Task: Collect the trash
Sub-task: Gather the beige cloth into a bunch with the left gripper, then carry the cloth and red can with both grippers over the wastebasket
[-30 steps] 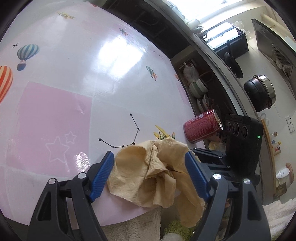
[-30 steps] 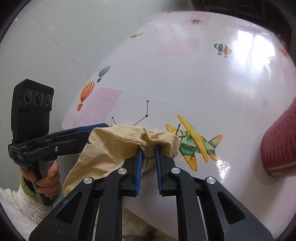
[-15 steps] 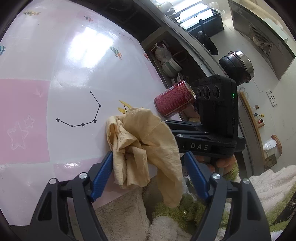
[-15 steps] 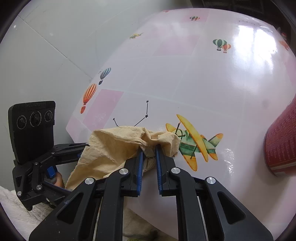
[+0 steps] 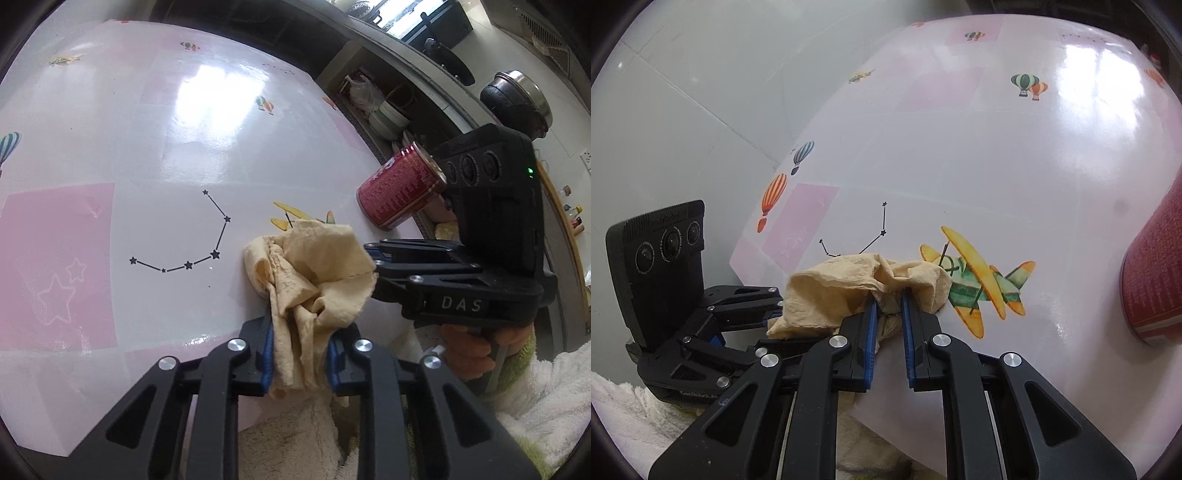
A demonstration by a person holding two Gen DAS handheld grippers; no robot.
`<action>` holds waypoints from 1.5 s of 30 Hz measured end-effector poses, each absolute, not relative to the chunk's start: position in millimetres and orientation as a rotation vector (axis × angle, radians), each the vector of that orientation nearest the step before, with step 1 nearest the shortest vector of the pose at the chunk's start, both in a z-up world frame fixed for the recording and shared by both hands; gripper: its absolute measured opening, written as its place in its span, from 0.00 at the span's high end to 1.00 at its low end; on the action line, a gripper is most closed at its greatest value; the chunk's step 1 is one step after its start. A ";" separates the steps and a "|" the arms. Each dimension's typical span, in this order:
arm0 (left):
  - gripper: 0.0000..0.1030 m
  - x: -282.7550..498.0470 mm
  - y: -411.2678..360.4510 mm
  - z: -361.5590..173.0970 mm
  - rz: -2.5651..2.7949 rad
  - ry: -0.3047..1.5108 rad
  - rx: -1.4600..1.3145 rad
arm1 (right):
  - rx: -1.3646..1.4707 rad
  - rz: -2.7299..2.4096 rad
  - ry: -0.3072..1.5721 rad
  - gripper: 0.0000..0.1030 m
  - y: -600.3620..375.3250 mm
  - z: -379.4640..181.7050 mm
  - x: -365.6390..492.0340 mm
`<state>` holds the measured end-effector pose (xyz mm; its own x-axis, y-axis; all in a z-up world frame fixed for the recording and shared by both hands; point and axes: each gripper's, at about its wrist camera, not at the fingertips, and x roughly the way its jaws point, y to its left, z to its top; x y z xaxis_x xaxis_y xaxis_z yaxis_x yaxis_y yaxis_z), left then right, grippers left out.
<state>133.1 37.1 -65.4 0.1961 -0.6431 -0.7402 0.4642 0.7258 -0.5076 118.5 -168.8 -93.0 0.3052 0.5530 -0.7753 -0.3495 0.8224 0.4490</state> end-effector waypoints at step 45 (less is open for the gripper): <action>0.89 143.6 -222.5 34.6 -1.033 0.970 0.203 | 0.491 -0.246 0.541 0.37 -504.4 -45.0 -31.1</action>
<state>143.6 -222.5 34.6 0.1562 -0.6319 -0.7591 0.7973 0.5344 -0.2807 -31.1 -504.4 -45.0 0.8321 -0.0958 -0.5463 0.3484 0.8567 0.3803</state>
